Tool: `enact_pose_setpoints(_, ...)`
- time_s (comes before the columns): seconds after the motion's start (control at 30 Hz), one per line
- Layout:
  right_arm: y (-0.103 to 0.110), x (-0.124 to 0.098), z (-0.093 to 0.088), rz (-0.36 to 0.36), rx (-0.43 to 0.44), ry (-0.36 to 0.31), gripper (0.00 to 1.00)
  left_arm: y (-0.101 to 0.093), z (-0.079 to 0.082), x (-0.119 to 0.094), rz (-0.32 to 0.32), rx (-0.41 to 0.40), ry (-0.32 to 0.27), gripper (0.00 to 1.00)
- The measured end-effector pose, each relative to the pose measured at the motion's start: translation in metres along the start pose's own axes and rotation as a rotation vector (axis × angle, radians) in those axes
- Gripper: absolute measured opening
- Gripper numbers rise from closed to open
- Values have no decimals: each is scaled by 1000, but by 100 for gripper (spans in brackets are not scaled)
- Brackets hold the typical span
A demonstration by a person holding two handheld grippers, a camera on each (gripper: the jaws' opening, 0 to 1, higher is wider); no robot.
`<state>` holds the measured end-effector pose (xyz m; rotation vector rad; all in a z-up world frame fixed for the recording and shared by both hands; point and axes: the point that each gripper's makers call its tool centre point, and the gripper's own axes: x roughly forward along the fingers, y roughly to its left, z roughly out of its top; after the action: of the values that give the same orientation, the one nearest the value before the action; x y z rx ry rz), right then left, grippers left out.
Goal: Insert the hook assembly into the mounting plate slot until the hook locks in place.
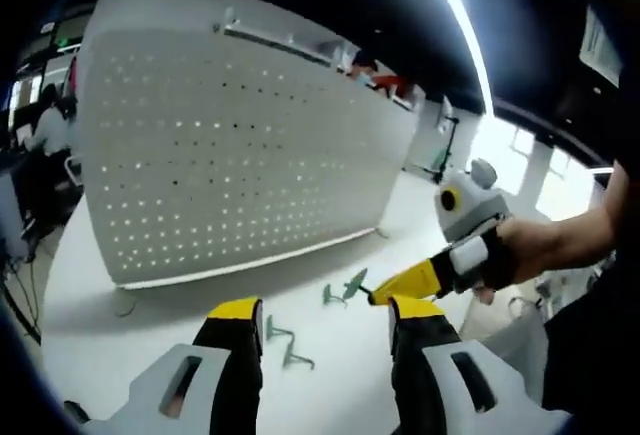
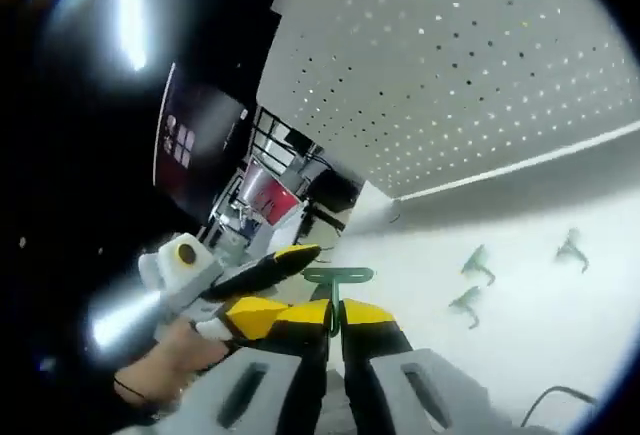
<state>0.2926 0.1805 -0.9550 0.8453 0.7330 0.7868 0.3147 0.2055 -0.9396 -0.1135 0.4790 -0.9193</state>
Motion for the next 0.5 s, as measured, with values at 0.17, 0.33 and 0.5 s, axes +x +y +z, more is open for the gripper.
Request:
enact_pose_setpoints(0.17,5,-2,-7,82,105,16,0,-11,7,6,-71,-15,-26,44)
enact_pose_setpoints(0.33,21,-5,-11,180,201,26,0,-24,12,8,-135,-7,-45,28)
enact_pose_setpoints(0.5,25,-4,-11,204,235,25,0,-38,15,7,-204,1,-56,8)
